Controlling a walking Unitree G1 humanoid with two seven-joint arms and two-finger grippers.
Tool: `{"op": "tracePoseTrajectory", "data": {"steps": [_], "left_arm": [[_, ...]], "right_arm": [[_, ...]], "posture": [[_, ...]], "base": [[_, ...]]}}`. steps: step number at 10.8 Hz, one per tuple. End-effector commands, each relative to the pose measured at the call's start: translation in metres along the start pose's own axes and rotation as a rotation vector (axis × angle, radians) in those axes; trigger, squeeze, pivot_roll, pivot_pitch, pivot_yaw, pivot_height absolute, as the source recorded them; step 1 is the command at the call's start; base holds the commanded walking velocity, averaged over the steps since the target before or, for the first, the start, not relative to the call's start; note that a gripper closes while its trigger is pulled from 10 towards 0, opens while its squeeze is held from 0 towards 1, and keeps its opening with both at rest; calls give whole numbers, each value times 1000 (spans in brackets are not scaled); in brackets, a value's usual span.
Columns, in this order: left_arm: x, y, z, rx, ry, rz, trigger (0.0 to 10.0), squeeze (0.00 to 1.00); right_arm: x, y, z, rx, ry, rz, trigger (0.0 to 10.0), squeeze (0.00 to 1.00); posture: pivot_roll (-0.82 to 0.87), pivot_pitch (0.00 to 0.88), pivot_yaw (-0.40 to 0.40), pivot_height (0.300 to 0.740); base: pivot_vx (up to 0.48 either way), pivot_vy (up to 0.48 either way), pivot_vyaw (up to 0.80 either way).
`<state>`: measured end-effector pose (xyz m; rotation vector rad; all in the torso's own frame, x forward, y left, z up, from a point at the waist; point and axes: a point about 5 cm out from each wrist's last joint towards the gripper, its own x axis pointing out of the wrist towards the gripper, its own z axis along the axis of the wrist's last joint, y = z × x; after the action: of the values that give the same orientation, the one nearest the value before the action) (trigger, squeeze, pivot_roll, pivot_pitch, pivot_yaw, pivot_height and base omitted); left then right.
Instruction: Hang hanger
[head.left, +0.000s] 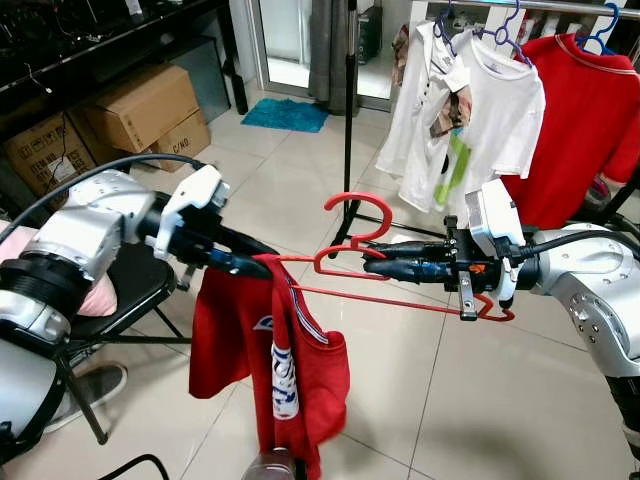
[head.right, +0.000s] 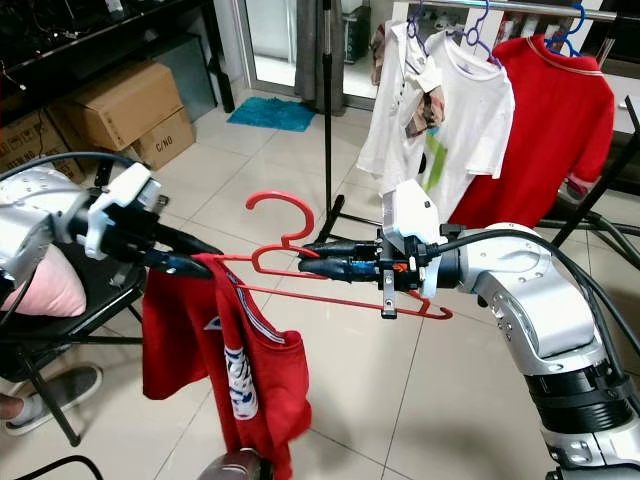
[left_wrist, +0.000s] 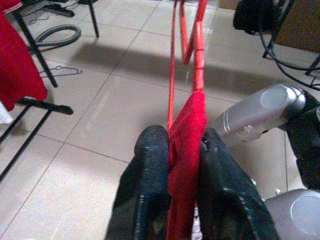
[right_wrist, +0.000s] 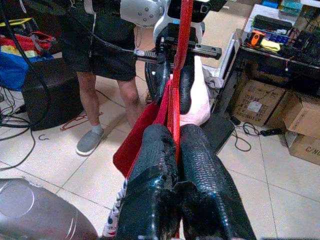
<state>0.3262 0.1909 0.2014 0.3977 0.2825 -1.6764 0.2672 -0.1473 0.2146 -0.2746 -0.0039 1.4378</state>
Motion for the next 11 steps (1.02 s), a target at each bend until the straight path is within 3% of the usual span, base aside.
{"op": "tracePoseTrajectory", "data": {"steps": [1,6,7,8,11], "left_arm": [[-2,1,7,14,2,-9,0,0],[-7,-3,10,-53,-14,-14,0,0],[-8,-4,10,-53,-16,-13,0,0],[-11,-6,11,-54,-23,-4,0,0],[-16,-9,10,-89,-36,9,0,0]], "right_arm": [[2,-1,11,-53,-19,17,10000,0],[1,-3,11,-41,-23,20,10000,0],[0,-3,10,-28,-23,21,10000,129],[-1,-3,9,-8,-20,19,10000,1000],[-9,-5,7,21,-13,-6,10000,1000]], "posture": [[8,0,106,740],[10,0,102,740],[10,0,101,740],[10,0,102,740],[12,0,99,740]], "base": [[0,0,0],[0,0,0],[0,0,0],[0,0,0],[0,0,0]]}}
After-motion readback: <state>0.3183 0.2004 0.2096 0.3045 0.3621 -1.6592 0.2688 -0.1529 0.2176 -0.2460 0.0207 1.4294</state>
